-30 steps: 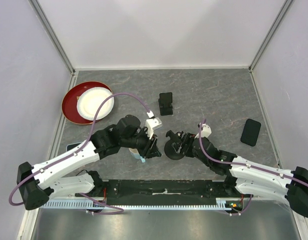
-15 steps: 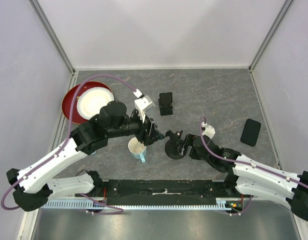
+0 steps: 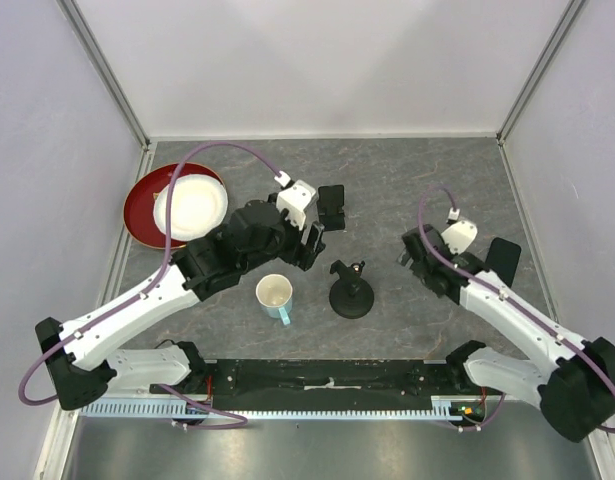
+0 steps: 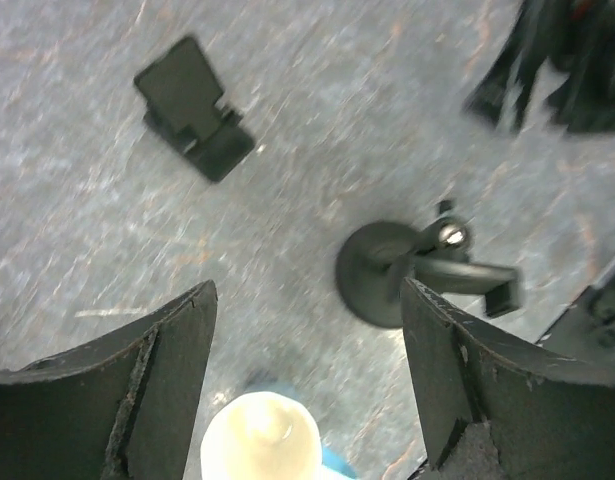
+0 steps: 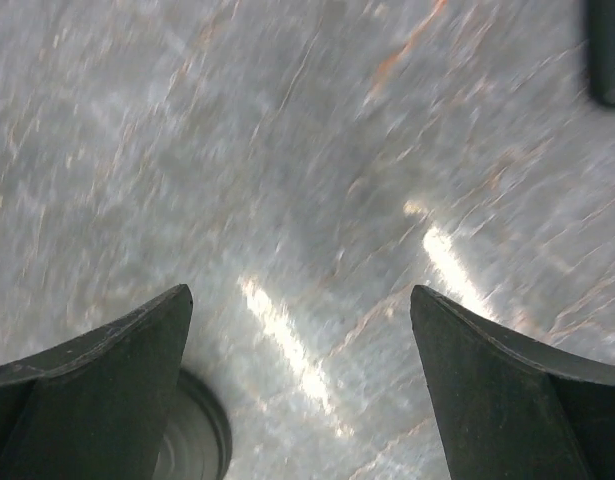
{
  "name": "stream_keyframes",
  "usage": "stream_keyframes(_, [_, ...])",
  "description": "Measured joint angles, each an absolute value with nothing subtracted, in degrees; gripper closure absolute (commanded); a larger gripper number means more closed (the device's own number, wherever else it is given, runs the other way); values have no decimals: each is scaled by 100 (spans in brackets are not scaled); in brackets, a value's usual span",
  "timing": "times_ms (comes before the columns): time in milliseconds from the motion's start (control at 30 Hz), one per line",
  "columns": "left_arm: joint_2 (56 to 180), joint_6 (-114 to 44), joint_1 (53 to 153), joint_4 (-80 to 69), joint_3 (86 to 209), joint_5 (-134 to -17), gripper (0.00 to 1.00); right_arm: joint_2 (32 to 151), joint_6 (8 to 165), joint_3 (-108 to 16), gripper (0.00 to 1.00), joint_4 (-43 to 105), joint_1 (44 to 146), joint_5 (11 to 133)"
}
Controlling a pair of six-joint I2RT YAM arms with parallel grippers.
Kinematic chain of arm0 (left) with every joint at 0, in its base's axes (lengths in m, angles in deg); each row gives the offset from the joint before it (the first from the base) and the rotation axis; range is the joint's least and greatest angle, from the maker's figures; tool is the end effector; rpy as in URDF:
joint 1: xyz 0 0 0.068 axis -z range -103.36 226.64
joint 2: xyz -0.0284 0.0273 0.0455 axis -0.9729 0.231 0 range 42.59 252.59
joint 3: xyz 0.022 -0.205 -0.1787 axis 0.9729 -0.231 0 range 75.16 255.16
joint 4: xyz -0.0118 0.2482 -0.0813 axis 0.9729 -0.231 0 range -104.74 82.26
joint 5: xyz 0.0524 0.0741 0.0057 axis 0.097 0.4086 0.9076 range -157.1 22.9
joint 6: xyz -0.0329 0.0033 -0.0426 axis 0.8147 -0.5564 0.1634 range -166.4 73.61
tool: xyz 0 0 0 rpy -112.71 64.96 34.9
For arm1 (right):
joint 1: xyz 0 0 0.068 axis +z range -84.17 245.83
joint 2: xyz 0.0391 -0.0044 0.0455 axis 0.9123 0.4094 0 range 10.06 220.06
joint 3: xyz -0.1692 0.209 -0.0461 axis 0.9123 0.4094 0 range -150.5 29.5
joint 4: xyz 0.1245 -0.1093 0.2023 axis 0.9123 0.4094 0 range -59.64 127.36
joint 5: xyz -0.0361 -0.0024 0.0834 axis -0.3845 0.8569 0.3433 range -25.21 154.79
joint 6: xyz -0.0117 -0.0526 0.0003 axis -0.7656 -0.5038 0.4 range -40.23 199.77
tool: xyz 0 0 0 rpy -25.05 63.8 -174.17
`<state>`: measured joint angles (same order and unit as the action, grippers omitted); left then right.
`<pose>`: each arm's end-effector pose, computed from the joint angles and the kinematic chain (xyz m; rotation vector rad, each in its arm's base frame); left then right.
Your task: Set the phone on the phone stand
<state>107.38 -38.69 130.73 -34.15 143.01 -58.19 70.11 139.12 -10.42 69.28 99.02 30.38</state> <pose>0.1507 -0.1986 0.3821 0.6974 1.8898 -0.5448 0.1718 0.0883 0.2256 0.7276 2.2419 -0.0329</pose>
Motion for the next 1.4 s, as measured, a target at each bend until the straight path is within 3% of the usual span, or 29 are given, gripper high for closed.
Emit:
stream_keyframes(133, [10738,-3935,13073,-3433,13864,-5513,20,7378,13178,-1512,2,6736,8540,3324])
stream_keyframes(400, [10555,-3950,13073,-3262,13794,-5356,20,8375,11985,-1726,2,5879,4398,5357])
stream_keyframes(500, [10461,-3950,13073,-3190,13770,-5360,20,8362,11698,-1606,2,5776,3568,5589])
stream_keyframes(767, [10419,-3950,13073,-3116,13755,-5417,20,8320,11043,-1200,2,5219,2775,5757])
stream_keyframes(1400, [10419,-3950,13073,-3116,13755,-5417,20,8980,10348,-743,2,3827,2731,7626])
